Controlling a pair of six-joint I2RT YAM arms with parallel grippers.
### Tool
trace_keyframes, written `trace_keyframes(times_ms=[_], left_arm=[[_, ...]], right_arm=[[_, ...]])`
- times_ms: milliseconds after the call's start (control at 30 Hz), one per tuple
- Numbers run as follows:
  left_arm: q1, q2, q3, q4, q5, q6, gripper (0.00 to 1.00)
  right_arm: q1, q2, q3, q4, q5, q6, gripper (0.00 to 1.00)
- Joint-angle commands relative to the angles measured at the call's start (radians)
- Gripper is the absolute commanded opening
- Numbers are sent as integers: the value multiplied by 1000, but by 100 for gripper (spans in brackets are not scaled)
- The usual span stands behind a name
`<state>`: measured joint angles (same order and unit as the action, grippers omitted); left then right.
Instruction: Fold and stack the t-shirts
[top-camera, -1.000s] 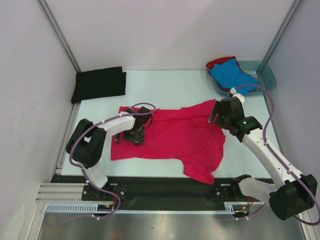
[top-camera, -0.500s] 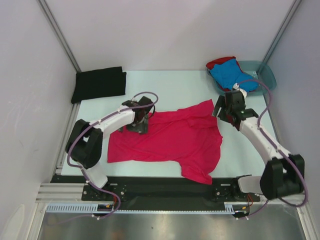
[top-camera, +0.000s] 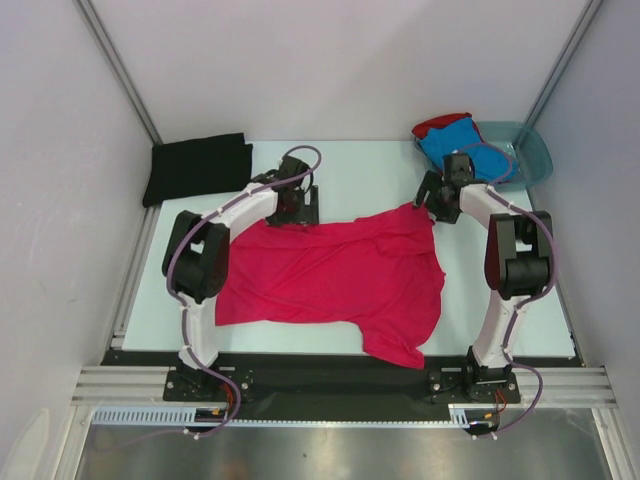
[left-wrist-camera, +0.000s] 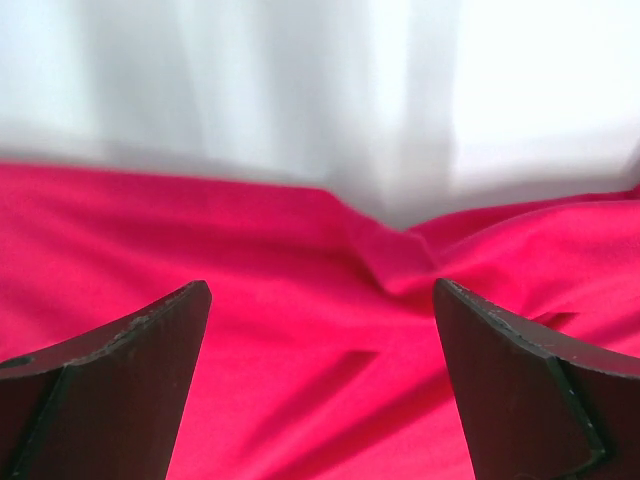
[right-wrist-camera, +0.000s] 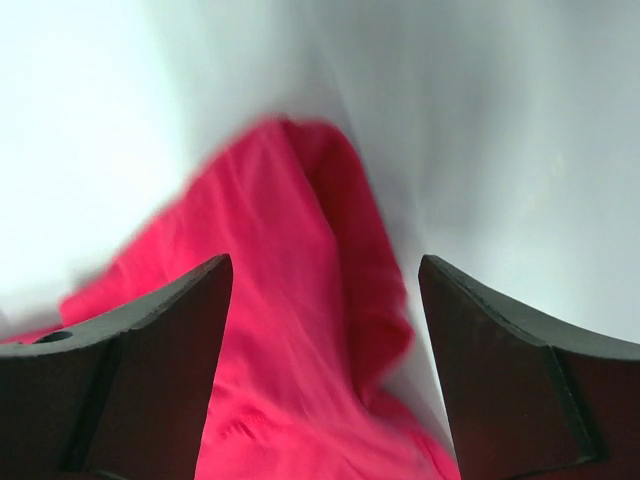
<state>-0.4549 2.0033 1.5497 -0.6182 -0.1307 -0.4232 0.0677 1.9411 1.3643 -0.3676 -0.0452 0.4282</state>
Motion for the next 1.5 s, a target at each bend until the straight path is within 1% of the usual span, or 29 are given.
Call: trace_keyframes(times_ms=[0,100,200,300,500,567,633,867,933,1000,1100,1167,1267,1300,1367,1400,1467], left_arm=[[13,23,69,54,146,43,100],[28,35,70,75,193,46,100],[44,43,69,89,235,44,100],[53,51,69,95,269,41,100],[58,57,72,81,281,46,100],[58,52,70,75,283,49,100],[58,49,69,72,281,49,100],[59,46,66,69,281,52,100],[59,46,62,67,281,54,100],[59,40,55,74,281,54,100],[59,37,49,74,281,54,100],[61,37,49,72,281,55,100],[61,37,49,69,281,58,100],[61,38,49,67,281,60,100],[62,43,49,67,284,58,100],[62,43,49,67,286,60,100],[62,46,49,71,284,60,100]], right_arm=[[-11,63,97,53,-45,-29,81],[-14,96,145,56,-38,-49,83],[-16,169,240,-46,-24,-60,83],[-16,214,280,-62,-28,-82,83],[-13,251,321,-93,-62,-91,78],[-8,249,326,-109,-58,-101,76],[-3,242,317,-113,-58,-111,71],[33,214,314,-152,-18,-172,65],[46,200,311,-162,-4,-195,68],[55,188,305,-165,4,-209,74],[61,167,294,-171,36,-226,76],[64,162,298,-182,76,-236,75],[63,168,305,-202,117,-246,62],[64,173,312,-212,126,-246,47],[64,180,325,-218,139,-252,32],[64,180,329,-212,139,-252,17],[64,183,334,-200,137,-252,8]])
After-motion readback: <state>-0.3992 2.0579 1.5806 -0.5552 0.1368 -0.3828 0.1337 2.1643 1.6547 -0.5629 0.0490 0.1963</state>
